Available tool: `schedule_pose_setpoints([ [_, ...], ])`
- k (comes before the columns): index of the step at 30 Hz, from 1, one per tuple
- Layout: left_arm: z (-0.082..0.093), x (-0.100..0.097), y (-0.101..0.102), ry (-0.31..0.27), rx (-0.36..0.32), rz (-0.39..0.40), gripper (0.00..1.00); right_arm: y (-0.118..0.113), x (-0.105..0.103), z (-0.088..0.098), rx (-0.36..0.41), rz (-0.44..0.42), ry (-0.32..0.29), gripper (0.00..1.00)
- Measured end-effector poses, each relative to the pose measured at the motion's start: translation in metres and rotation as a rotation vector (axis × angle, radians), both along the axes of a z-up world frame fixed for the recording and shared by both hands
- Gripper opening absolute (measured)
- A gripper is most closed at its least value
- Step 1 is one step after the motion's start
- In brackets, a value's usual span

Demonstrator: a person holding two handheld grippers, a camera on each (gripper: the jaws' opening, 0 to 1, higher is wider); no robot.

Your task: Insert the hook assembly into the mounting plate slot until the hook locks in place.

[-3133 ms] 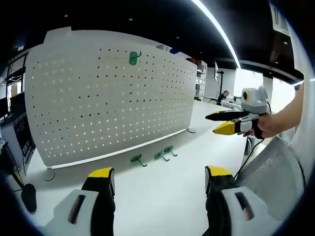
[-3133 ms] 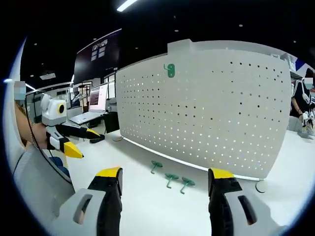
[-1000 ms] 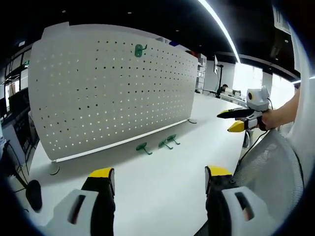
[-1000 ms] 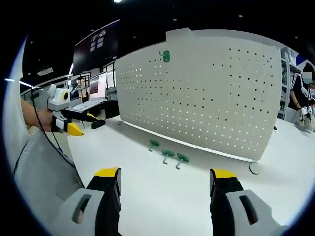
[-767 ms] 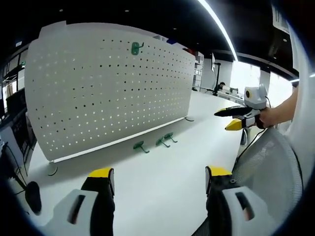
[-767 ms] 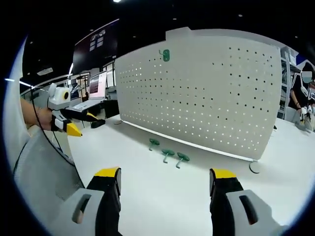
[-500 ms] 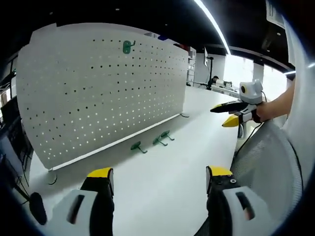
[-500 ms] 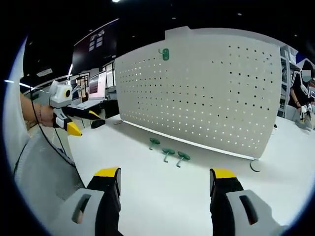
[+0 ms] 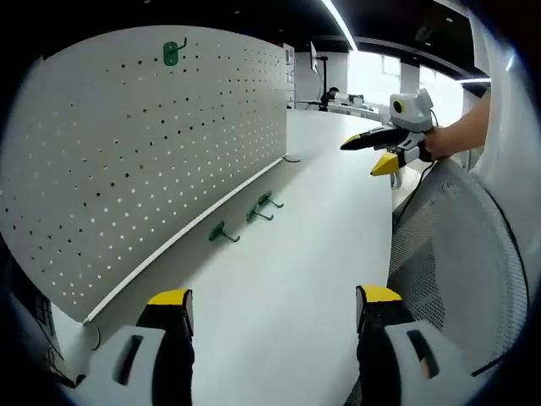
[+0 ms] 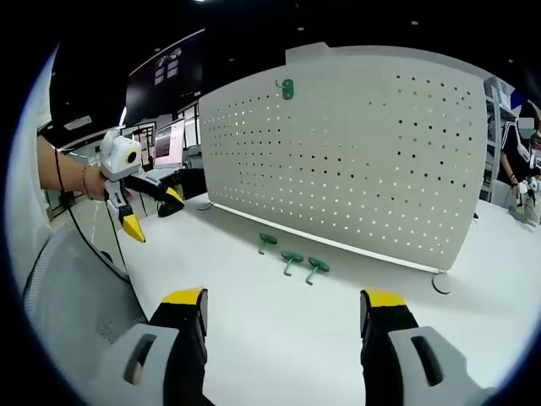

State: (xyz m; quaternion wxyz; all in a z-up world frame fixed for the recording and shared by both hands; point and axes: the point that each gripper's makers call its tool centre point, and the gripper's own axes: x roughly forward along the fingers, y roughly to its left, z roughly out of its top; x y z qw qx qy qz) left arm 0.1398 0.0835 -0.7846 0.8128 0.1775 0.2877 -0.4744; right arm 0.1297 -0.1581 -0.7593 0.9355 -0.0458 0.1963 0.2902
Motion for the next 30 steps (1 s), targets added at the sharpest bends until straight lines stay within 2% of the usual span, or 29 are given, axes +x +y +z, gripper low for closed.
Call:
schedule_pose_setpoints([
  [6, -0.011, 0.001, -0.001, 0.022, 0.056, -0.067, 0.83, 0.000, 0.000, -0.001, 0.000, 0.001, 0.005, 0.72],
  [20, -0.027, 0.028, -0.004, 0.025, 0.164, -0.186, 0.83, 0.004, -0.002, -0.006, -0.004, 0.014, 0.024, 0.72],
  [30, -0.032, 0.040, -0.017, 0.062, 0.187, -0.234, 0.83, 0.004, -0.004, -0.010, -0.002, 0.015, 0.038, 0.72],
])
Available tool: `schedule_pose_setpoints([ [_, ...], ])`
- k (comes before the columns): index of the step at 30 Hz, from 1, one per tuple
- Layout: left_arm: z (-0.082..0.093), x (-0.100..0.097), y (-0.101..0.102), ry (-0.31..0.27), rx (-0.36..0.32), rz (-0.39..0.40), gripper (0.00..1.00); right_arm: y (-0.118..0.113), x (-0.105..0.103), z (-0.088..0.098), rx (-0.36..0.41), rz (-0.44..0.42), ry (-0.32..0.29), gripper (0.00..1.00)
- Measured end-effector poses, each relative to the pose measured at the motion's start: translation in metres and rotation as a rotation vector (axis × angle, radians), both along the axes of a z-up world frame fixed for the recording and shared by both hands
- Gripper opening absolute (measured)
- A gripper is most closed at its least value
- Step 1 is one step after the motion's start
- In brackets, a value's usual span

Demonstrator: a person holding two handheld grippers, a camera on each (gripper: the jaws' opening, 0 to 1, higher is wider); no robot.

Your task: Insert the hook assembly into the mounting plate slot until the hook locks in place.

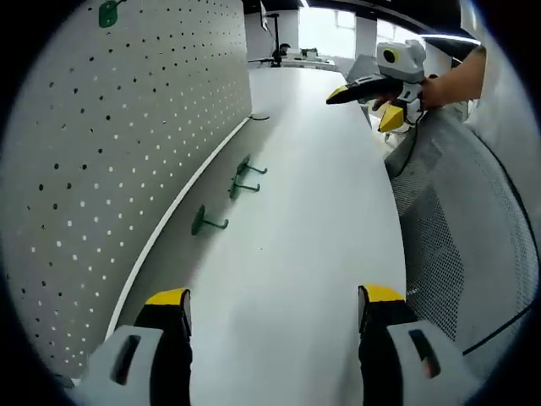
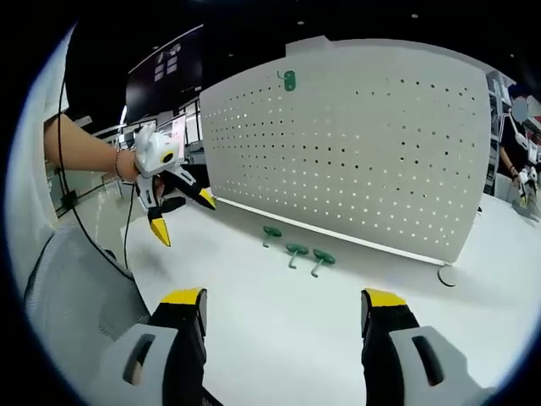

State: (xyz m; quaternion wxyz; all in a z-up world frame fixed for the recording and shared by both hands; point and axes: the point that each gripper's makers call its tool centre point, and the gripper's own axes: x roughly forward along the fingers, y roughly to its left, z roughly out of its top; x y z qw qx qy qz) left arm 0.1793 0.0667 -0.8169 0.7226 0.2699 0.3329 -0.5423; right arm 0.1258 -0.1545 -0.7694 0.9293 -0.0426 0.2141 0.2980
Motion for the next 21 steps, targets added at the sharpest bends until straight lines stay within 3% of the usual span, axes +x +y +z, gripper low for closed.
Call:
schedule_pose_setpoints([
  [15, -0.012, 0.029, -0.013, 0.000, 0.087, -0.074, 0.83, 0.002, -0.002, -0.005, -0.005, 0.009, 0.028, 0.72],
  [21, -0.018, 0.038, -0.017, -0.006, 0.109, -0.098, 0.83, 0.007, -0.005, -0.009, -0.044, 0.038, 0.029, 0.72],
])
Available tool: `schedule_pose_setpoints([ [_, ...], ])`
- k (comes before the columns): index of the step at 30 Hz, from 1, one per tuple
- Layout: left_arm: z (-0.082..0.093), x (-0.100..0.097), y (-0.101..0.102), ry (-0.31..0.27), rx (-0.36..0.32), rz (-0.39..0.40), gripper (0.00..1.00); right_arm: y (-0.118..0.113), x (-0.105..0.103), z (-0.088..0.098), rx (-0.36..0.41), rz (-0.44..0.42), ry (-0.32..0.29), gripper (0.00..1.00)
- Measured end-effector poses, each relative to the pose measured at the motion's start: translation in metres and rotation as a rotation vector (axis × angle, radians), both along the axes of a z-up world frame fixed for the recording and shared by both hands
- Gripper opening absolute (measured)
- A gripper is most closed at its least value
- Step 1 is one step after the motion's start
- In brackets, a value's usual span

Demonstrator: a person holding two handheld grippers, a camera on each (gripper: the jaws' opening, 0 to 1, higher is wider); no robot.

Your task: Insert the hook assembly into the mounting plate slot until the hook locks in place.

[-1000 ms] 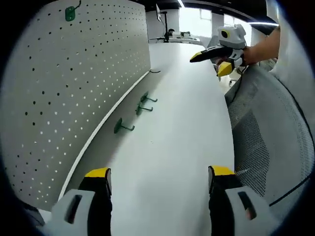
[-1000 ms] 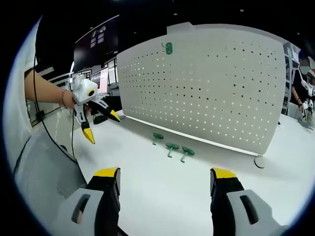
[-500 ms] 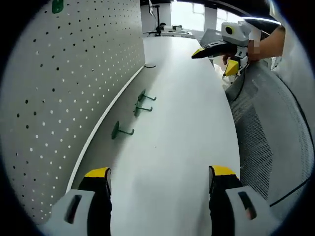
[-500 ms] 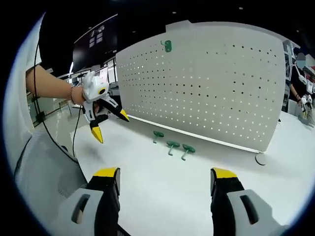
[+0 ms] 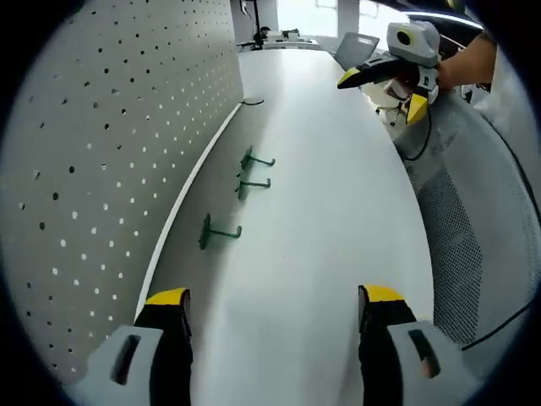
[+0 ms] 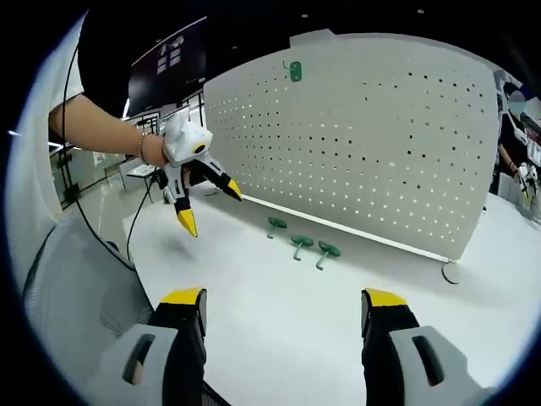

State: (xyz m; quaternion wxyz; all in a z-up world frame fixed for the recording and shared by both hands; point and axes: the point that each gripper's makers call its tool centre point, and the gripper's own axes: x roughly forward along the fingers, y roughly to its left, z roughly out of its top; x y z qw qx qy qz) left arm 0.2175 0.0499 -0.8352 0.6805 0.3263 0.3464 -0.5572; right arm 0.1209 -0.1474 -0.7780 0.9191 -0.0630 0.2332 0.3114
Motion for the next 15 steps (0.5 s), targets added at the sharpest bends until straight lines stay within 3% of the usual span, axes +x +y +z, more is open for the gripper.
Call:
schedule_pose_setpoints([
  [15, -0.014, 0.027, -0.009, 0.010, 0.063, -0.067, 0.83, -0.001, 0.000, -0.004, -0.009, 0.002, 0.012, 0.73],
])
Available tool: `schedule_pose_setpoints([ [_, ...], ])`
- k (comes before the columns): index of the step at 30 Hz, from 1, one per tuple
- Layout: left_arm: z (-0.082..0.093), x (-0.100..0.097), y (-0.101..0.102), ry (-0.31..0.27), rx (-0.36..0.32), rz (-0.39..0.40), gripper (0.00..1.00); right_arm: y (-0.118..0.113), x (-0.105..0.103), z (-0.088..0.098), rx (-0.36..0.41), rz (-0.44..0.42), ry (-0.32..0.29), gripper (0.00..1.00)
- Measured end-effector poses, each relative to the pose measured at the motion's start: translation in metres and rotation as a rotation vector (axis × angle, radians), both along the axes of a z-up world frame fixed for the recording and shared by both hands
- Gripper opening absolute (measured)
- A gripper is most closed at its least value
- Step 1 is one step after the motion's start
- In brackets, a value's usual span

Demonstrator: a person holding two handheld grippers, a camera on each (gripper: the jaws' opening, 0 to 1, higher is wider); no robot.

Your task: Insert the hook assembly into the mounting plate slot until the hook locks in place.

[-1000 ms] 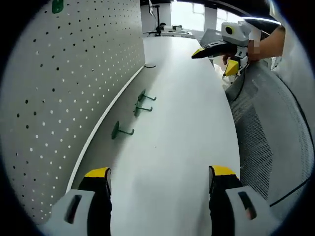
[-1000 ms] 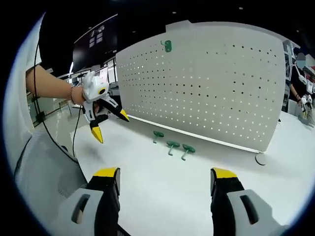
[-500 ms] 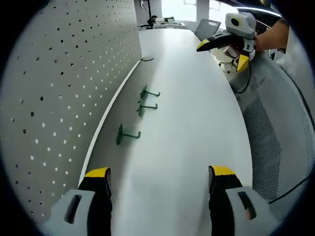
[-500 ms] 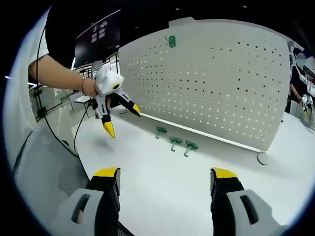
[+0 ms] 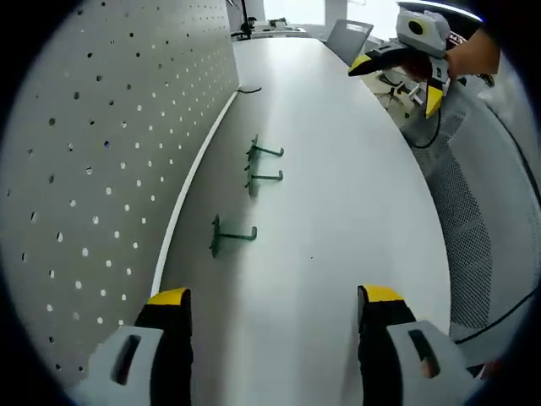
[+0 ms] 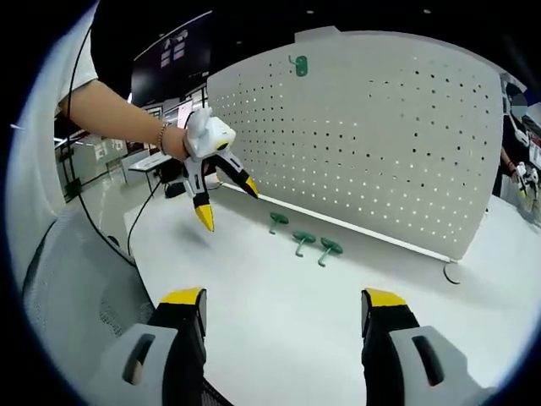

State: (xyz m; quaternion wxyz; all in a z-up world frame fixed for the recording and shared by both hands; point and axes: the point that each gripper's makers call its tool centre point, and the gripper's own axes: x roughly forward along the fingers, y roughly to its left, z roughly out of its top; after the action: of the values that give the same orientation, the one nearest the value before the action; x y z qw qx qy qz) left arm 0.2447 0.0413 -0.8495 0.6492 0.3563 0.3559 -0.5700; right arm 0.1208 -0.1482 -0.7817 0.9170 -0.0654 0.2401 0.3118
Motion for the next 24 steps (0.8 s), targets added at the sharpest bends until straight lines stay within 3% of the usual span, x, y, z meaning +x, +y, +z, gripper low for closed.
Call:
schedule_pose_setpoints([
  [24, -0.018, 0.019, -0.026, 0.027, 0.077, -0.124, 0.82, 0.000, -0.002, -0.006, -0.017, 0.001, 0.023, 0.73],
])
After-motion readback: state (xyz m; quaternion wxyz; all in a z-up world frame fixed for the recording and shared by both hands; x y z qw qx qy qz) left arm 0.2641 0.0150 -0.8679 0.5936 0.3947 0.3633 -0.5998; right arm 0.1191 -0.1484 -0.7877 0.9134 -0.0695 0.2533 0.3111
